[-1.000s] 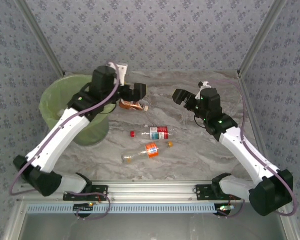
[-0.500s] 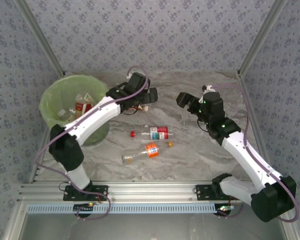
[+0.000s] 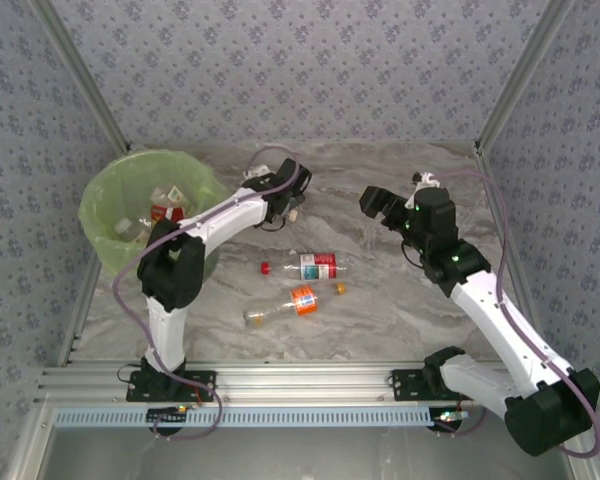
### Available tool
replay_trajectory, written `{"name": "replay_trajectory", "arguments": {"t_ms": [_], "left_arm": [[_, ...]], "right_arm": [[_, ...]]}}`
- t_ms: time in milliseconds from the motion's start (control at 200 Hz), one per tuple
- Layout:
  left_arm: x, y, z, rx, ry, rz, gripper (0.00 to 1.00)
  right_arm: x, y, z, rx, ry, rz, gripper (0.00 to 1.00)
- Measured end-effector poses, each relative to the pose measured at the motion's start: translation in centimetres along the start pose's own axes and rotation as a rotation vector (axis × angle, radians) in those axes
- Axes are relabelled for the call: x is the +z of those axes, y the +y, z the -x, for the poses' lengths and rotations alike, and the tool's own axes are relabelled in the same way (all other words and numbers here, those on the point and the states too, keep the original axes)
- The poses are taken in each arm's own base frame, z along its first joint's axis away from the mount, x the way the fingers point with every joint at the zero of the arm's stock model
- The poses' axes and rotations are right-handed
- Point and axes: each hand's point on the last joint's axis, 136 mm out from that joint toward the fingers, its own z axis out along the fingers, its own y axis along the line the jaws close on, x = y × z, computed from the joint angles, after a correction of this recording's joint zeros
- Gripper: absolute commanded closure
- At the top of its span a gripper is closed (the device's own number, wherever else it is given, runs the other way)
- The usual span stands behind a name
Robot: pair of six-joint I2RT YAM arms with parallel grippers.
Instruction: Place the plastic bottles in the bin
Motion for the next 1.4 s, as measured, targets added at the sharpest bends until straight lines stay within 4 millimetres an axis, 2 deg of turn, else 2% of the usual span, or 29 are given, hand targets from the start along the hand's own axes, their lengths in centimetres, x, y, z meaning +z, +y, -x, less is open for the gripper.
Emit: {"name": "replay_trajectory", "arguments": {"t_ms": [185, 395, 660, 780, 949, 1189, 1399], "left_arm": [[3.2, 1.2, 1.1, -0.087, -0.04, 0.075, 0.01], [5.5, 1.8, 1.3, -0.13, -0.047, 0.117, 0.02], [8.4, 3.9, 1.2, -0.14, -0.038, 0.183, 0.13], [9.0, 4.3, 1.1, -0.132, -0.038, 0.195, 0.2], [9.4, 3.4, 1.2, -0.105, -0.038, 0.158, 0.3], [9.7, 0.6, 1.3, 0.004, -0.015, 0.037, 0.42], [10.2, -1.2, 0.7, 0.084, 0.006, -0.066, 0.45]], "right_arm": [[-0.8, -0.5, 0.2, -0.022, -0.021, -0.014, 0.01], [-1.3, -0.7, 0.7, -0.027, -0.041, -0.021, 0.01], [-2.3, -1.1, 0.7, -0.033, -0.043, -0.037, 0.01], [-3.0, -1.1, 1.1, -0.031, -0.065, -0.036, 0.01], [-3.5, -1.1, 1.5, -0.029, -0.082, -0.035, 0.01], [-3.8, -1.4, 1.3, -0.03, -0.079, -0.049, 0.01], [-4.1, -1.5, 1.3, -0.03, -0.08, -0.051, 0.01]]}}
